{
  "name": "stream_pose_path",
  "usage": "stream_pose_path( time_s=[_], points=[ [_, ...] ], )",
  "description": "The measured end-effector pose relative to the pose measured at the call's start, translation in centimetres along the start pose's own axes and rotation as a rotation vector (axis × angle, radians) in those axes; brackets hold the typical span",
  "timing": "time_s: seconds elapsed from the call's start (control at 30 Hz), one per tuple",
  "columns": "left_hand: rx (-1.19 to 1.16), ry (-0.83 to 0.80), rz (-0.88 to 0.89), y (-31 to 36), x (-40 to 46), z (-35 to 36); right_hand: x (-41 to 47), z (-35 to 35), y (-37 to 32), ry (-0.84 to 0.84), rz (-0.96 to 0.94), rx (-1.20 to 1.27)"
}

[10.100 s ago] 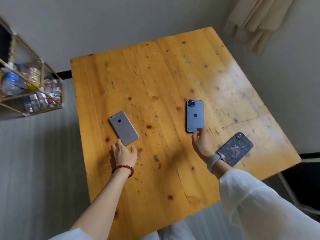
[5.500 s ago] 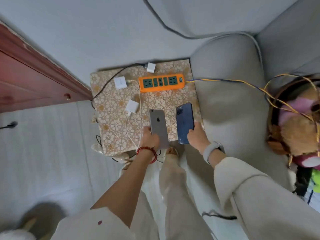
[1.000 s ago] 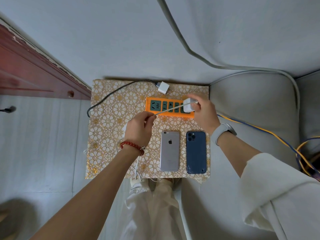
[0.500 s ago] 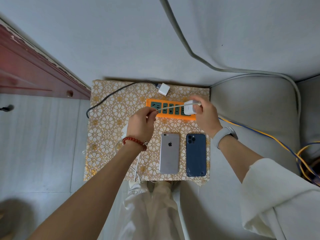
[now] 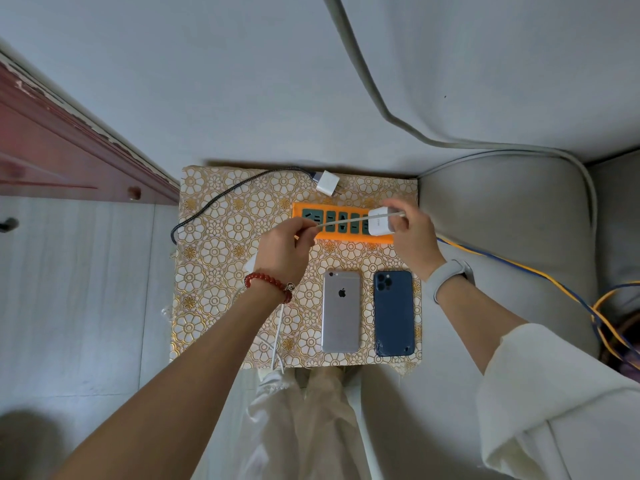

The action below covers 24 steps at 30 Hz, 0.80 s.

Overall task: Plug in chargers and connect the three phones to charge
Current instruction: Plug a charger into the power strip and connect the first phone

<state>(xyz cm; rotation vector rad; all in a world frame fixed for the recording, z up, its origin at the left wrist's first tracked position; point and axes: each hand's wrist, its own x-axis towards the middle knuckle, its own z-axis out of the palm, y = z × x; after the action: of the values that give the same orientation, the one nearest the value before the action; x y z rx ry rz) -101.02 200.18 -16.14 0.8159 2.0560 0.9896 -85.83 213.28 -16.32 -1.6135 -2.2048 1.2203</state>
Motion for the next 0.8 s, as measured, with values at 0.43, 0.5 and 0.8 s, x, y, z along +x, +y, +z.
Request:
stream_pose_path(
  time_s=[0.43,0.5,0.8],
  points=[
    [-0.021,0.053,-0.095,-1.0,0.2,-1.6,-1.1,1.4,0.0,-0.077,-0.113,-0.193],
    [-0.028,0.061,-0.114,-1.0,0.0,-1.8,-1.1,2.0,-0.2,-0.054,-0.131,-0.287],
    [-0.075,-0.207,-0.216,-1.7,-4.1,-2.8,-0.6,2.0,-0.3,-0.117,0.028,-0.345]
  ],
)
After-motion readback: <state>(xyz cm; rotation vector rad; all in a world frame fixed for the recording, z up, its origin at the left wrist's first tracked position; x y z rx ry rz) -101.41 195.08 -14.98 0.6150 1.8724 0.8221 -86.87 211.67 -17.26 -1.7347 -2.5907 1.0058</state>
